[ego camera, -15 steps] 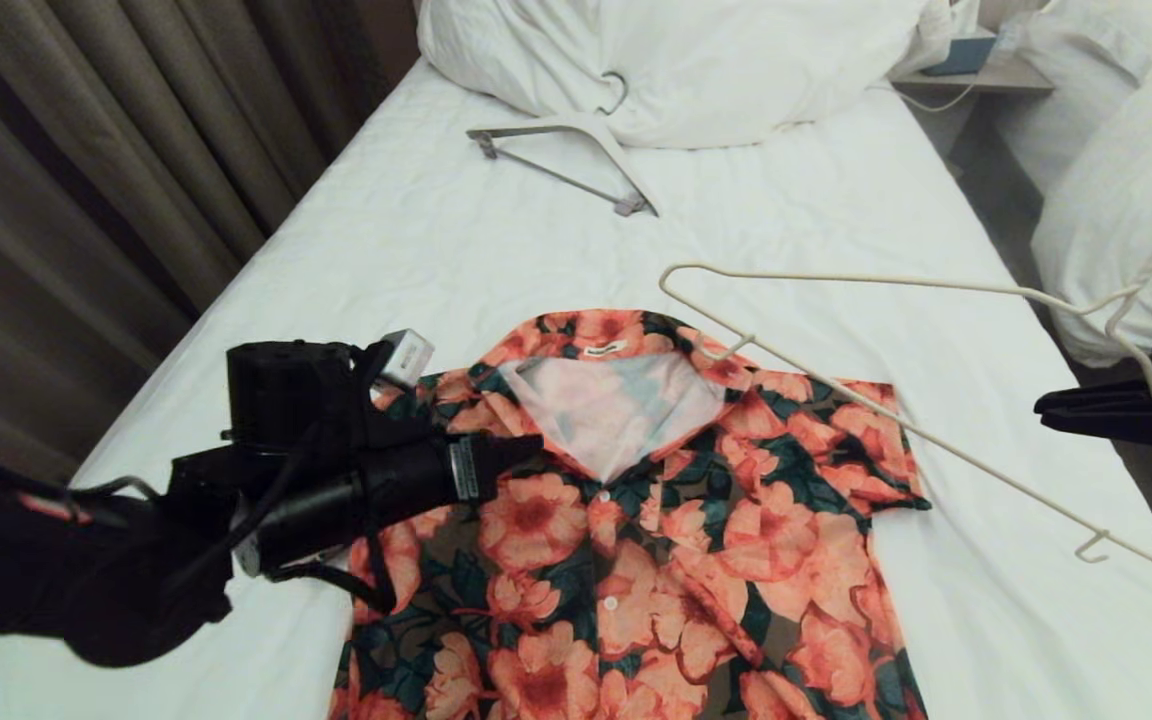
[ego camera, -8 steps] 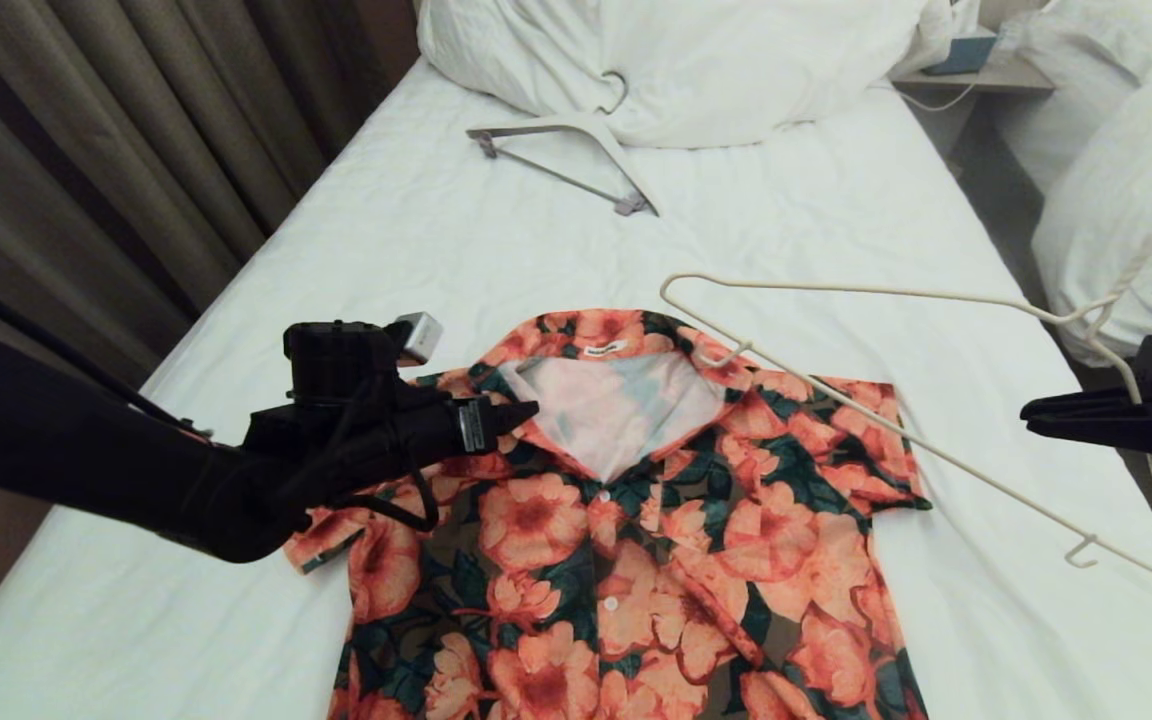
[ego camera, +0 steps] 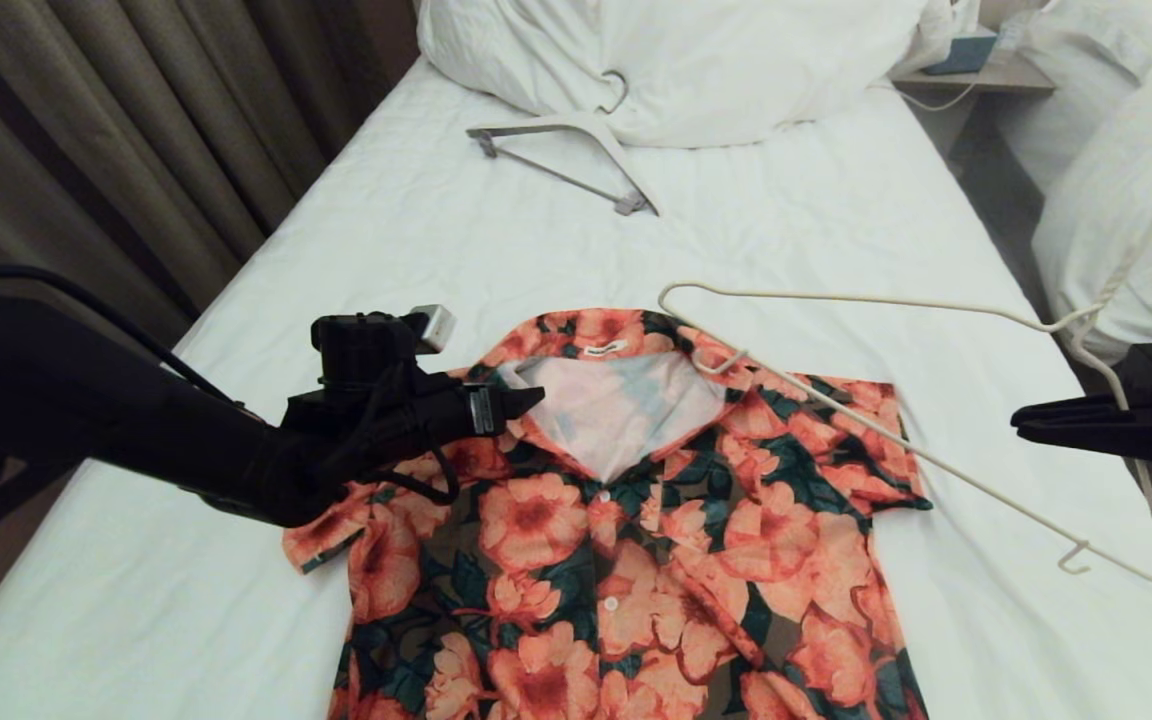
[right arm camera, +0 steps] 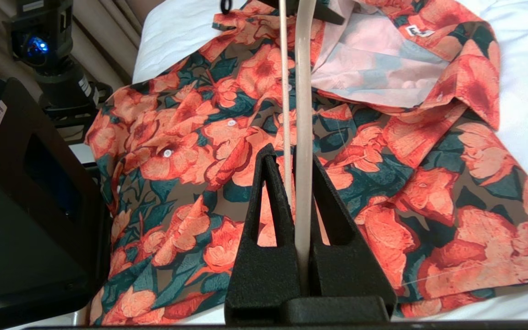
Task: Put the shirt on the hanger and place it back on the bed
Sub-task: Lift the shirt and hanger
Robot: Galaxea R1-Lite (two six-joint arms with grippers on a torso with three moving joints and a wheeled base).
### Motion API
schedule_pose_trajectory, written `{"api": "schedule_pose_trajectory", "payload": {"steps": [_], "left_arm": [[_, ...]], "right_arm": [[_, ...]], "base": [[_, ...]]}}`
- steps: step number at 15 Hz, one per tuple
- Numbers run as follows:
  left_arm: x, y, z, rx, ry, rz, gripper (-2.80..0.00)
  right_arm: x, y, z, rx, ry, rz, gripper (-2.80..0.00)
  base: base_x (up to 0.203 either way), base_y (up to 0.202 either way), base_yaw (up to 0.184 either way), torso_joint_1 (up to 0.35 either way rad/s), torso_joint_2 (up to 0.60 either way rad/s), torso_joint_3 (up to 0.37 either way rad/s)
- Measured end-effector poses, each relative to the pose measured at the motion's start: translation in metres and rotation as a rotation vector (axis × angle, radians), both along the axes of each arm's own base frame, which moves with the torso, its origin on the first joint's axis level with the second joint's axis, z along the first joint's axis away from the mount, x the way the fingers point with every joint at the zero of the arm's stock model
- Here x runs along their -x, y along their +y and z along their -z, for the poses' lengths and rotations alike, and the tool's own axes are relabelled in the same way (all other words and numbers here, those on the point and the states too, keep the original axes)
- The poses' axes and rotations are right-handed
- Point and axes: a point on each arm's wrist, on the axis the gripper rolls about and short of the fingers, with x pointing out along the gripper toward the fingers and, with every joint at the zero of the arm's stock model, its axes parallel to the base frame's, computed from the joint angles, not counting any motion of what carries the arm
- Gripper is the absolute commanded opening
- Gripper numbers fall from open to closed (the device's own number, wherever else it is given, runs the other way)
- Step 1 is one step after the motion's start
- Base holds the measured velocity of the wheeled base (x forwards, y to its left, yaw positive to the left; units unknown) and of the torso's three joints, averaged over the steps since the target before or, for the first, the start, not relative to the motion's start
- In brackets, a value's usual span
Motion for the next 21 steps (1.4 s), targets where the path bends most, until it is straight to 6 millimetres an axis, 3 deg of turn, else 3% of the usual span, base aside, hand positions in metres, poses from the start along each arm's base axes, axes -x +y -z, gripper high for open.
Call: {"api": "schedule_pose_trajectory", "payload": {"steps": [1,7,11,16,21], "left_arm": [[-0.001,0.0,0.001,0.001,0.002,-0.002,-2.8],[-0.006,0.005,0.004,-0.007,0.002,-0.032,-2.8],[-0.001,0.005,-0.01,0.024,-0.02,-0.034,-2.8],[0.046,-0.009,-0.053,0.047,-0.002,0.032,-2.8],[0.097,-0.012,-0.116,0.003,0.011,0.067,-2.8]], "right_arm": [[-0.001,0.001,0.001,0.0,0.003,-0.003,-2.8],[-0.004,0.001,0.003,-0.002,0.014,-0.007,-2.8],[-0.004,0.001,0.004,-0.002,0.015,-0.007,-2.8],[-0.002,0.005,0.005,0.02,0.022,-0.01,-2.8],[-0.002,0.016,0.01,0.02,0.032,-0.055,-2.8]], "base": [[0.0,0.0,0.0,0.0,0.0,0.0],[0.0,0.0,0.0,0.0,0.0,0.0],[0.0,0.0,0.0,0.0,0.0,0.0],[0.0,0.0,0.0,0.0,0.0,0.0],[0.0,0.0,0.0,0.0,0.0,0.0]]}}
